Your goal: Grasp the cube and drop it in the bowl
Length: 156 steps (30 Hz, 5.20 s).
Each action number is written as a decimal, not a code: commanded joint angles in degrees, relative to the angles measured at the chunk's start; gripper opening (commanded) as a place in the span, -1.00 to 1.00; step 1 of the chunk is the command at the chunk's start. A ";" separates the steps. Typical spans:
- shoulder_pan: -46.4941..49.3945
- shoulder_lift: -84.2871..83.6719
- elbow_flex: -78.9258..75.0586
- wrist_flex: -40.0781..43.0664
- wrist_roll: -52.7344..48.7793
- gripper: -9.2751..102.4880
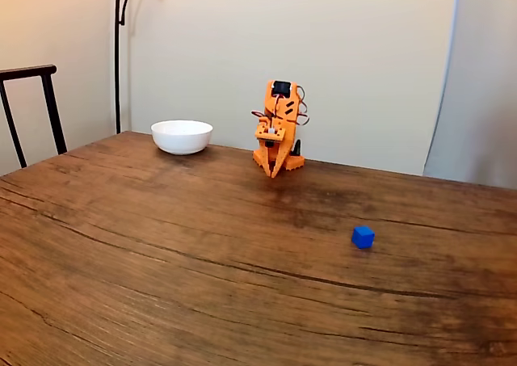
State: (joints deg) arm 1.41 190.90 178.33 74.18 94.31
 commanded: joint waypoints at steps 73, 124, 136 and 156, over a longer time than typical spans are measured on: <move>0.26 -0.62 -0.09 3.60 0.00 -0.84; -0.35 -0.53 -0.09 3.60 -0.70 -0.84; -10.81 -0.53 -2.02 -0.09 -0.88 -0.83; -16.44 -13.71 -31.11 -1.14 1.41 -0.84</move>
State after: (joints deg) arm -14.94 181.58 151.61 74.27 94.48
